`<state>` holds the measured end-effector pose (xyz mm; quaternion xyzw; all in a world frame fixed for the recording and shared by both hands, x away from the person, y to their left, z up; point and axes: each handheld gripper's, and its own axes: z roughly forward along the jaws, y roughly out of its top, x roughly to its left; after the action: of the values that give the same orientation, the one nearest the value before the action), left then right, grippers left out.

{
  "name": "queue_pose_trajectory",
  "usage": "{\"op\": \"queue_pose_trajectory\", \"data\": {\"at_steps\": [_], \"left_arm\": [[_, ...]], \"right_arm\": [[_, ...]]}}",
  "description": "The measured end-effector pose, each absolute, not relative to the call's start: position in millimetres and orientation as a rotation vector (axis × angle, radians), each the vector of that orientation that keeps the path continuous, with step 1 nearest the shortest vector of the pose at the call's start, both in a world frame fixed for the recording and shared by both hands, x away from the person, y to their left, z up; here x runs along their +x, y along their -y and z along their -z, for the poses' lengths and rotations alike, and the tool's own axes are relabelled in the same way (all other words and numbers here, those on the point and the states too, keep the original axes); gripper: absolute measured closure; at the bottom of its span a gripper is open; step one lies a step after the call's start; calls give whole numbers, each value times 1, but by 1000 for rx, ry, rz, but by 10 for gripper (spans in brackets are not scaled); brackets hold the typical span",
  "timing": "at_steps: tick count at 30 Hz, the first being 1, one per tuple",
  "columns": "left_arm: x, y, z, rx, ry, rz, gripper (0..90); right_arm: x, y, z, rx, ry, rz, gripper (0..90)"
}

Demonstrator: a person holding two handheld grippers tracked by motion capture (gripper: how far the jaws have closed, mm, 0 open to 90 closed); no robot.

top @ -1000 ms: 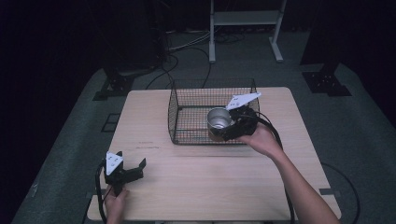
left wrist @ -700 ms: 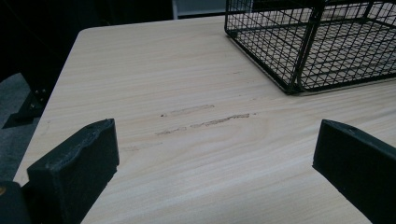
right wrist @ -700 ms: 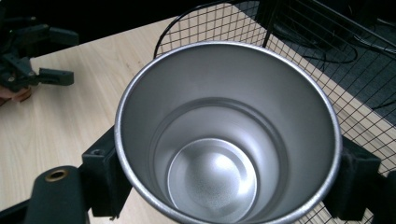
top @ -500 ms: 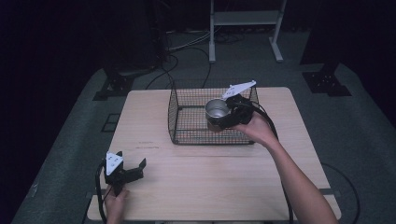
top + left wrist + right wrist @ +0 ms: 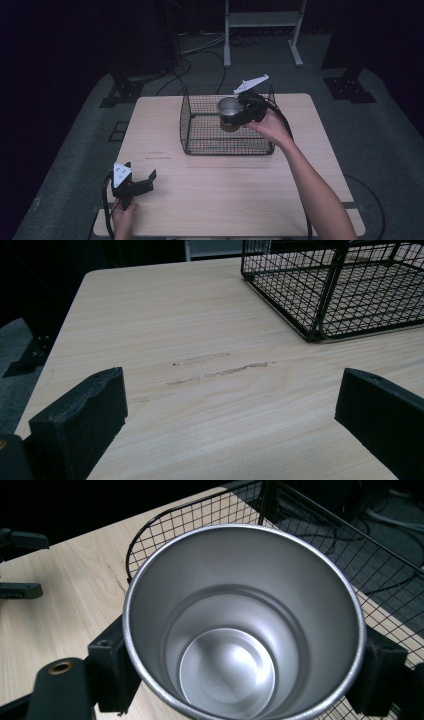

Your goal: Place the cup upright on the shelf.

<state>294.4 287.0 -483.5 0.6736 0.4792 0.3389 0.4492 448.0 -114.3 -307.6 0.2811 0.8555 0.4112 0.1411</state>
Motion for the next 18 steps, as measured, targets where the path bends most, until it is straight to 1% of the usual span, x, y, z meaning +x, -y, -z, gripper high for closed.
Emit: {"op": "queue_pose_trajectory", "data": {"at_steps": [13,18], "left_arm": [[294,-287,483,1664,-1187,-832,0],[294,-287,483,1667,-1182,-834,0]], "right_arm": [[470,98,299,841,-2460,-1213,179],[481,96,302,876,-2461,-1196,179]]}}
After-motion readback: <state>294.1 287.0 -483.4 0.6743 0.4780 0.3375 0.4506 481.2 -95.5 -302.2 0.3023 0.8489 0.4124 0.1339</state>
